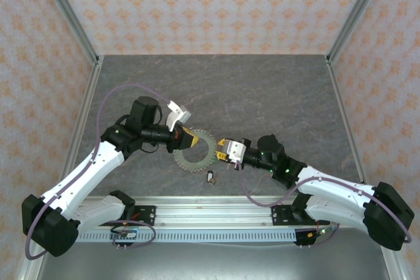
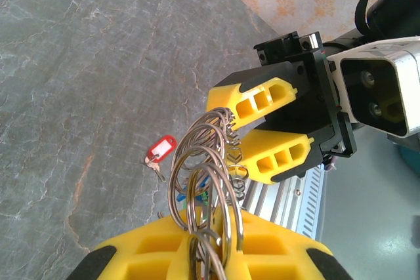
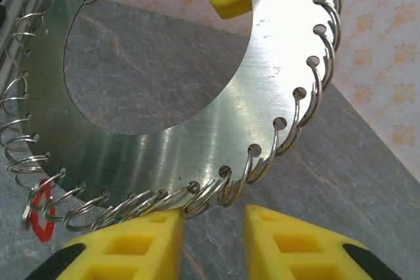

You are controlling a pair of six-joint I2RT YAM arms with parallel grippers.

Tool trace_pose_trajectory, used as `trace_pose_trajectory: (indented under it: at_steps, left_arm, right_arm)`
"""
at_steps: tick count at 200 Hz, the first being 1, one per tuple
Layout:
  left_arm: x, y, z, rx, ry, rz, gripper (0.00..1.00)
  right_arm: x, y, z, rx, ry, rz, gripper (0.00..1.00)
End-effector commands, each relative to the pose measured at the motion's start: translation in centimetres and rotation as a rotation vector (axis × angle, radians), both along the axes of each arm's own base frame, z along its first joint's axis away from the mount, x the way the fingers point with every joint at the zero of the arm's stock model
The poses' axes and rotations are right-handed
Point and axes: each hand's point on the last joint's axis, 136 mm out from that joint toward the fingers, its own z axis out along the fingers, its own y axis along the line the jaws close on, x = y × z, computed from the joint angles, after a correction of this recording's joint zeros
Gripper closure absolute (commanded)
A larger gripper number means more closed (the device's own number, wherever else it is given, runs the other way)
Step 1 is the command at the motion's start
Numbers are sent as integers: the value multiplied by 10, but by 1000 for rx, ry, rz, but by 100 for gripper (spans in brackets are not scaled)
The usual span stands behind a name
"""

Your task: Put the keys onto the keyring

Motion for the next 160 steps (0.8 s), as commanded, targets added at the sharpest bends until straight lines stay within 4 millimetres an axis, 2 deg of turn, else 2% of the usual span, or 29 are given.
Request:
trace_pose_trajectory:
  at_steps: [1, 56, 65, 77, 85, 160]
  left_arm:
    - [3, -3, 17, -32, -44, -19, 100]
    - [4, -3, 17, -28, -46, -13, 100]
    - [4, -2, 16, -27, -44, -12, 100]
    - [4, -2, 16, -27, -44, -12, 100]
    - [4, -3, 17, -28, -44, -13, 100]
    - [6, -2, 15, -25, -38, -8, 100]
  right_arm:
    - [-5, 8, 22, 64, 4, 47, 68]
    - [-7, 10, 24, 83, 41, 69, 69]
    - [-6, 10, 25, 85, 38, 65, 71]
    - [-1, 10, 24, 80, 32, 43, 80]
    - [2, 9, 23, 73, 26, 25, 83]
    - [8, 7, 32, 124, 0, -7, 84]
